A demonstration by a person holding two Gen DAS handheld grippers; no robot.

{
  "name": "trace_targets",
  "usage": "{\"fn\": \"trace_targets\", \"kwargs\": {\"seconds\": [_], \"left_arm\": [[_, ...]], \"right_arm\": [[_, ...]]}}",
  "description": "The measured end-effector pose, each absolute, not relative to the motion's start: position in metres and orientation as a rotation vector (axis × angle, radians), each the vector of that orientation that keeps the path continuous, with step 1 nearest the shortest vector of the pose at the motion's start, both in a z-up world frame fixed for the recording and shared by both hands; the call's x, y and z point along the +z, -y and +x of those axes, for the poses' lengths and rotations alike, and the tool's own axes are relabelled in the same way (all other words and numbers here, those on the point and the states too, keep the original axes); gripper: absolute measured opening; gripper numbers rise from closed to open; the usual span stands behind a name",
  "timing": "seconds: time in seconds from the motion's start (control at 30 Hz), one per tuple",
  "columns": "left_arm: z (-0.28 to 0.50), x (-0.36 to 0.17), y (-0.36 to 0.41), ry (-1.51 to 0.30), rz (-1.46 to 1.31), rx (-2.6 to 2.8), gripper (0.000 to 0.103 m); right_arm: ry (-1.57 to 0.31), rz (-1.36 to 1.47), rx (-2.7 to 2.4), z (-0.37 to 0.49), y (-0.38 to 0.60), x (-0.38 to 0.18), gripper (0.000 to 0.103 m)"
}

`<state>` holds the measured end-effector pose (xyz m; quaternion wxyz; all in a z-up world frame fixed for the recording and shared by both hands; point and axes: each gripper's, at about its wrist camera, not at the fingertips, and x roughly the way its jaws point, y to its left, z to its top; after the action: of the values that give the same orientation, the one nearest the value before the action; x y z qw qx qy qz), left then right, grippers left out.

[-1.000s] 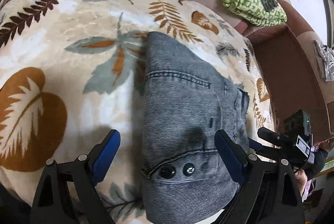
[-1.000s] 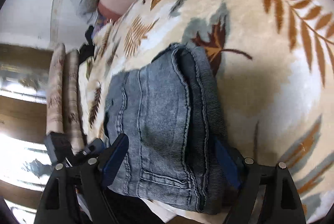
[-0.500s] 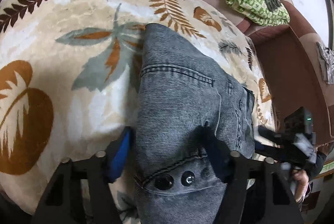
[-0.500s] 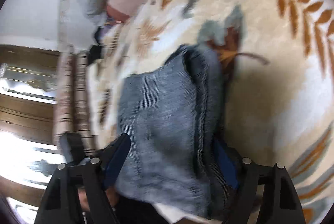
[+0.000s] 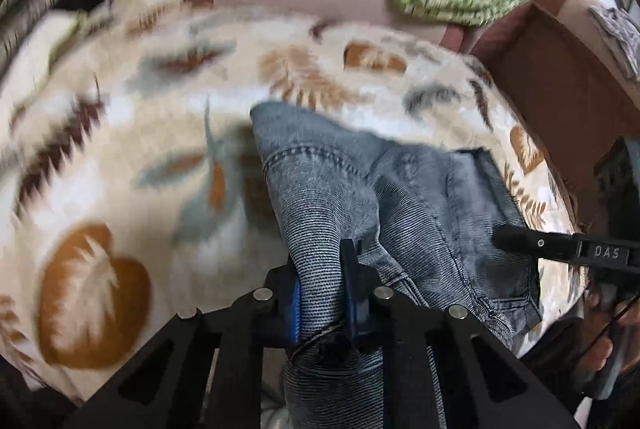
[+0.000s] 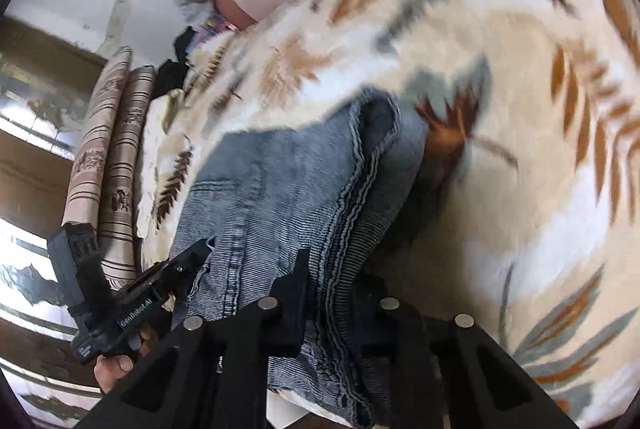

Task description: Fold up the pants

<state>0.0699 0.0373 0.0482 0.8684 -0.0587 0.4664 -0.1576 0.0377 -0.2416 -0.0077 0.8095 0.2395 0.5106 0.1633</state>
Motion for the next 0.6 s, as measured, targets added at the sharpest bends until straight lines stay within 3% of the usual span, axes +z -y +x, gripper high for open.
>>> {"fn": "trace_targets", "kwargs": {"seconds": [0.23,0.37,0.47,0.53,0.57,0.6], "left_arm": [[0.103,0.093,-0.054,-0.835,-0.124,-0.319,0.018],[0.125,0.072,-0.057,-0.842,-0.123,-0.301,0.019],[0.147,0.029,-0.053,-0.897,-0.088,-0.269,0.025],[0.155,0.002,-0.050,-0.980,-0.031,-0.207,0.048],[0.152,-0.003,-0.055,-0.985,-0.034,-0.187,0.053],[0.143,0.004,-0.061,-0.951,-0.047,-0.170,0.066]], "right_arm": [[-0.938,0.463,0.381,0.069,0.237,0.058,0.016],[-0.915,0.440,0.369,0.091,0.225,0.057,0.016],[-0.922,0.400,0.327,0.112,0.219,0.024,0.018],[-0.964,0.376,0.276,0.118,0.222,-0.007,0.023],[-1.024,0.336,0.202,0.122,0.221,-0.027,0.029],[-1.037,0.348,0.192,0.120,0.224,-0.034,0.031]]}}
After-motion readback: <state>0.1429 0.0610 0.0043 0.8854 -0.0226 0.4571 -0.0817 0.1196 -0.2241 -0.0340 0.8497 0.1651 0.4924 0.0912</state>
